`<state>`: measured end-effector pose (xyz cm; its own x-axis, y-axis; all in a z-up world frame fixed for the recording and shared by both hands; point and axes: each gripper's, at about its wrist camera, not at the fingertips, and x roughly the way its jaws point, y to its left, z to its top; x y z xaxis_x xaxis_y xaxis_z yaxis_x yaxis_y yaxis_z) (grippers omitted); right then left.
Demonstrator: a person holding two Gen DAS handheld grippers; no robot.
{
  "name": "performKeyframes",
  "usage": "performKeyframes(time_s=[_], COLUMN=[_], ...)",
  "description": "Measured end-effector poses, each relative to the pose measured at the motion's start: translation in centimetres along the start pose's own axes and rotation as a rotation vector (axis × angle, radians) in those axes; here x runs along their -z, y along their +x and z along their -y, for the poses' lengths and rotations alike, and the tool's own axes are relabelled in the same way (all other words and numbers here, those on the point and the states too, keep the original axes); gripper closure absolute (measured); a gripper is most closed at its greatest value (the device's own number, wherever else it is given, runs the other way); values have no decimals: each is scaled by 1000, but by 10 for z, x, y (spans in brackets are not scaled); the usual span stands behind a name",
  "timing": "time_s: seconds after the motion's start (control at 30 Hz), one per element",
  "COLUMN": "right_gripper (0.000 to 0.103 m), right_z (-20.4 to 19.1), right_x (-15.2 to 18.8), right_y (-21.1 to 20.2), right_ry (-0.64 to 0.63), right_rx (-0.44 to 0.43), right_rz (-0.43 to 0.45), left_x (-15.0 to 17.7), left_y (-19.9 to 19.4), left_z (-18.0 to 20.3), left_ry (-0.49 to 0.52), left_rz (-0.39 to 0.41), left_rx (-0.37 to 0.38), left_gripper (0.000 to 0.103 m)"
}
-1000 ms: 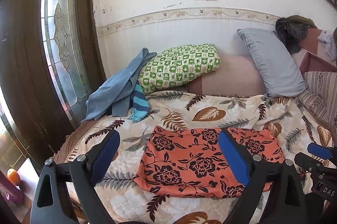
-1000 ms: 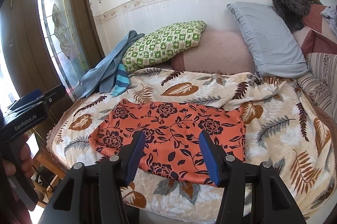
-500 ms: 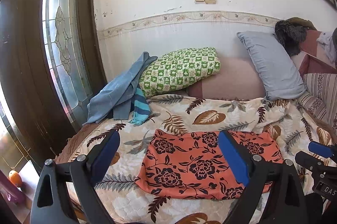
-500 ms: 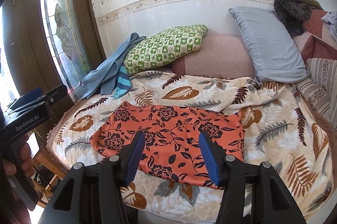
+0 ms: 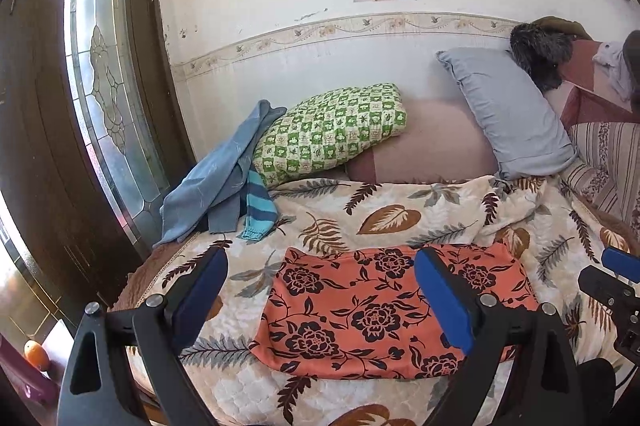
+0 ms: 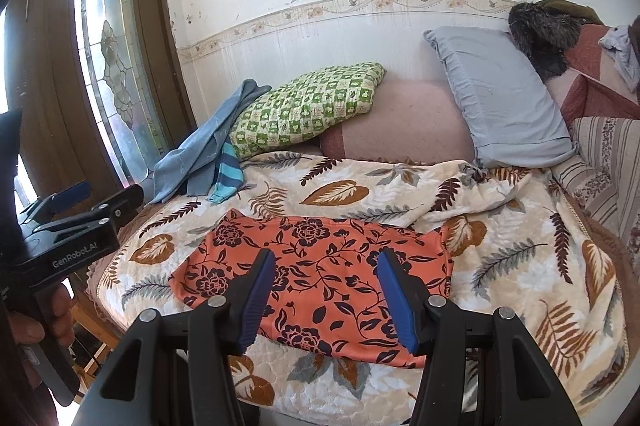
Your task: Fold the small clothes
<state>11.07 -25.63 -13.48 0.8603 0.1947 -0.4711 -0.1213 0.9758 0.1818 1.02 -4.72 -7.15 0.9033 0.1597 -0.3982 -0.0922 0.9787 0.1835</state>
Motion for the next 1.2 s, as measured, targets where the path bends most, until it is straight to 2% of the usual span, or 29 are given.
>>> performKeyframes(time_s=[0.3, 0.73, 0.87, 1.03, 1.2], right_gripper=[46, 46, 46, 46, 46], right_z=[32, 32, 26, 18, 16], right_x=[-1, 0, 0, -3, -2], right_y=[-12, -15, -16, -16, 1], right_ry=[85, 82, 69, 35, 13], right_rx=[-11, -11, -23, -22, 8], right_rz=[41, 49, 45, 44, -4], left_x=[-13, -5, 0, 5, 38], left_y=[-21, -25, -20, -3, 39], left_z=[20, 18, 11, -24, -91], left_ry=[70, 68, 55, -28, -146], left_rz=[34, 20, -14, -73, -179], left_rx=[-10, -27, -29, -11, -119], left_gripper=[8, 8, 8, 8, 8])
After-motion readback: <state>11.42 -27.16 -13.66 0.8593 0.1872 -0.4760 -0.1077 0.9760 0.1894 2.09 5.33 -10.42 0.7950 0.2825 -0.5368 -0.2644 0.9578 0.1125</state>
